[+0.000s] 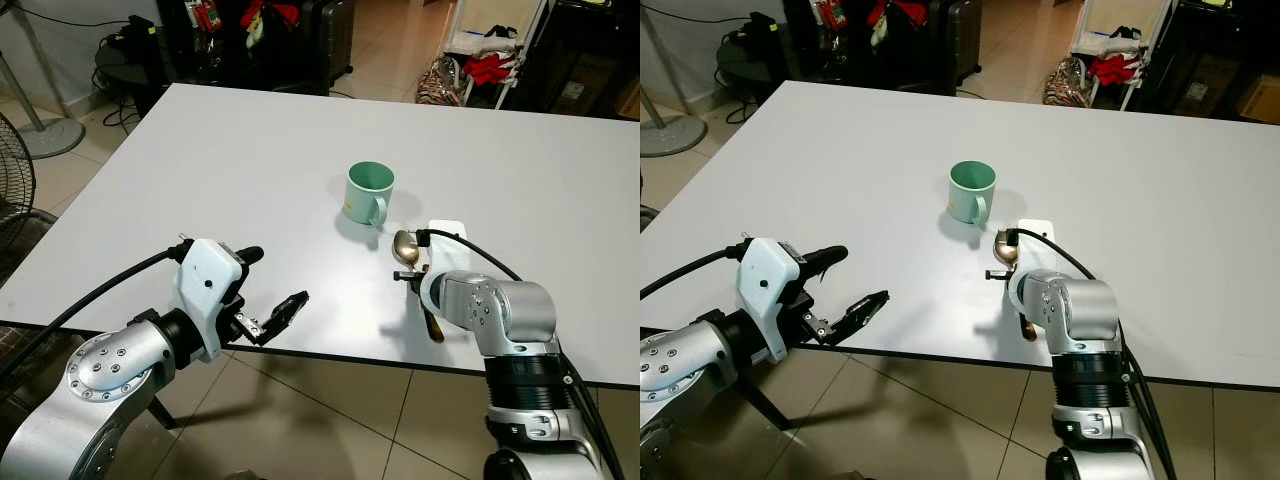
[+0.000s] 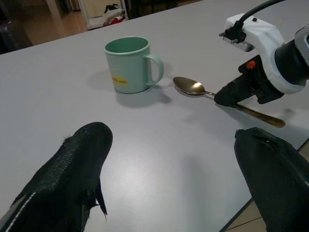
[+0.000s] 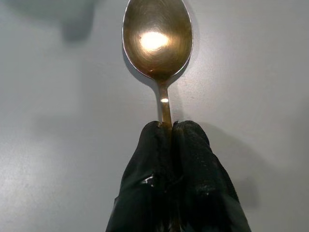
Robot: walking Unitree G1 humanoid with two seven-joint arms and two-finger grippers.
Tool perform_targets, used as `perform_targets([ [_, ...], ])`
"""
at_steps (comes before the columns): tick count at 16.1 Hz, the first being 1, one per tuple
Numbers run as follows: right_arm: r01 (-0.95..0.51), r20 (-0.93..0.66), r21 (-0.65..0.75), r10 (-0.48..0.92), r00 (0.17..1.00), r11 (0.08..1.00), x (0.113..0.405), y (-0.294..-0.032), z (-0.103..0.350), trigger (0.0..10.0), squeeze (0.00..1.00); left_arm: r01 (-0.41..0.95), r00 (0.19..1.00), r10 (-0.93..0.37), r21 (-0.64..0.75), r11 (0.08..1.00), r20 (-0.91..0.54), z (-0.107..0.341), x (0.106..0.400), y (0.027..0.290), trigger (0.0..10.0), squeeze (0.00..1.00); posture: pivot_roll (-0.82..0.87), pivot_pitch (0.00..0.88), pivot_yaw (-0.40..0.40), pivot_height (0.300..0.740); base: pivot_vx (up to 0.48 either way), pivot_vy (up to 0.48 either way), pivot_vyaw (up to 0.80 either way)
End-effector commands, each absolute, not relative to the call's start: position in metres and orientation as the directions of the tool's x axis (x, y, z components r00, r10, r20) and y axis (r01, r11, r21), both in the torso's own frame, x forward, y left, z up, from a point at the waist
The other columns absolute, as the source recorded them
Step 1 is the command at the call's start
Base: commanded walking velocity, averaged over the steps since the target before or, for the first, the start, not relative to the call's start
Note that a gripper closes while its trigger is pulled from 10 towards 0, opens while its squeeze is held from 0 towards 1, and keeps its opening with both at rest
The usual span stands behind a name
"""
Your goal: Setting the table
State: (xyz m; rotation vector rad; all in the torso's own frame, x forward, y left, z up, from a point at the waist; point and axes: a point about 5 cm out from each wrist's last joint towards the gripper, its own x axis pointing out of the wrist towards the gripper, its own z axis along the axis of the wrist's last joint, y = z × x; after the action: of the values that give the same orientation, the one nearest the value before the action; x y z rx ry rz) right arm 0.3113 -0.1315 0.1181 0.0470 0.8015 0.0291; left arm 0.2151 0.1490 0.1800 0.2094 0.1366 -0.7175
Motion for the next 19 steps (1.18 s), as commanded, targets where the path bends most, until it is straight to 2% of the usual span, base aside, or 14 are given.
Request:
perform_targets([
  [1,0.021,-0.774,0.051,0.027,0.633,0.998,0.304,-0.132,0.101,10.0,0.29,0.674,0.737,-0.647,0.148,0.724,-0.195,0.181,0.216,0.149,10.0,0.00,-0.01,0.038,-0.002,0.740,0.000,0.000,0.00],
  [2,0.044,-0.769,0.048,0.008,0.639,0.998,0.304,-0.133,0.102,10.0,0.87,0.675,0.736,-0.649,0.149,0.722,-0.193,0.181,0.217,0.149,10.0,0.00,-0.01,0.035,-0.002,0.740,0.000,0.000,0.00],
  [3,0.055,-0.765,0.046,0.000,0.644,0.997,0.305,-0.134,0.102,10.0,0.95,0.676,0.736,-0.649,0.150,0.722,-0.191,0.181,0.217,0.148,10.0,0.00,-0.01,0.033,-0.003,0.740,0.000,0.000,0.00],
  [5,0.065,-0.758,0.046,-0.007,0.652,0.997,0.306,-0.135,0.104,10.0,1.00,0.676,0.736,-0.650,0.151,0.721,-0.189,0.182,0.217,0.148,10.0,0.00,-0.01,0.024,-0.005,0.740,0.000,0.000,0.00],
  [7,0.085,-0.716,0.042,-0.029,0.698,0.995,0.308,-0.137,0.122,10.0,1.00,0.672,0.740,-0.647,0.155,0.724,-0.185,0.182,0.218,0.149,10.0,0.00,-0.01,0.013,-0.008,0.740,0.000,0.000,0.00],
  [8,0.083,-0.693,0.032,-0.037,0.720,0.996,0.308,-0.138,0.131,10.0,0.97,0.664,0.747,-0.641,0.154,0.731,-0.176,0.183,0.219,0.151,10.0,0.00,-0.01,0.009,-0.008,0.740,0.000,0.000,0.00],
  [9,0.075,-0.650,0.015,-0.047,0.758,0.997,0.306,-0.138,0.146,10.0,0.84,0.653,0.757,-0.632,0.153,0.742,-0.163,0.185,0.221,0.154,10.0,0.00,-0.02,0.004,-0.007,0.740,0.000,0.000,0.00],
  [10,0.072,-0.587,0.011,-0.052,0.808,0.997,0.303,-0.137,0.160,10.0,0.00,0.644,0.765,-0.627,0.145,0.751,-0.149,0.187,0.222,0.156,10.0,0.00,-0.02,0.000,0.000,0.740,0.000,0.000,0.00],
  [12,0.082,-0.383,-0.007,-0.078,0.920,0.997,0.294,-0.139,0.187,10.0,0.00,0.620,0.784,-0.607,0.119,0.776,-0.130,0.188,0.222,0.159,10.0,0.00,-0.04,0.000,0.018,0.740,0.000,0.000,0.00],
  [13,0.030,-0.269,-0.029,-0.037,0.962,0.999,0.288,-0.136,0.195,10.0,0.00,0.572,0.819,-0.555,0.122,0.811,-0.147,0.184,0.225,0.159,10.0,0.00,-0.05,0.000,0.026,0.740,0.000,0.000,0.00],
  [16,-0.080,-0.184,0.169,0.112,0.977,0.982,0.270,-0.130,0.198,10.0,0.00,0.376,0.926,-0.366,0.129,0.918,-0.098,0.179,0.234,0.159,10.0,0.00,-0.07,0.000,0.040,0.740,0.000,0.000,0.00],
  [17,-0.095,-0.161,0.164,0.122,0.979,0.982,0.268,-0.130,0.199,10.0,0.00,0.342,0.939,-0.335,0.111,0.933,-0.079,0.179,0.234,0.158,10.0,0.00,-0.07,0.000,0.042,0.740,0.000,0.000,0.00],
  [18,-0.194,-0.106,0.132,0.208,0.972,0.972,0.259,-0.126,0.200,10.0,0.00,0.291,0.957,-0.287,0.089,0.953,-0.050,0.180,0.232,0.155,10.0,0.00,-0.07,0.000,0.048,0.740,0.000,0.000,0.00],
  [19,-0.253,-0.060,0.185,0.268,0.962,0.950,0.251,-0.124,0.198,10.0,0.00,0.244,0.970,-0.242,0.108,0.964,-0.037,0.179,0.230,0.151,10.0,0.00,-0.07,0.000,0.051,0.740,0.000,0.000,0.00],
])
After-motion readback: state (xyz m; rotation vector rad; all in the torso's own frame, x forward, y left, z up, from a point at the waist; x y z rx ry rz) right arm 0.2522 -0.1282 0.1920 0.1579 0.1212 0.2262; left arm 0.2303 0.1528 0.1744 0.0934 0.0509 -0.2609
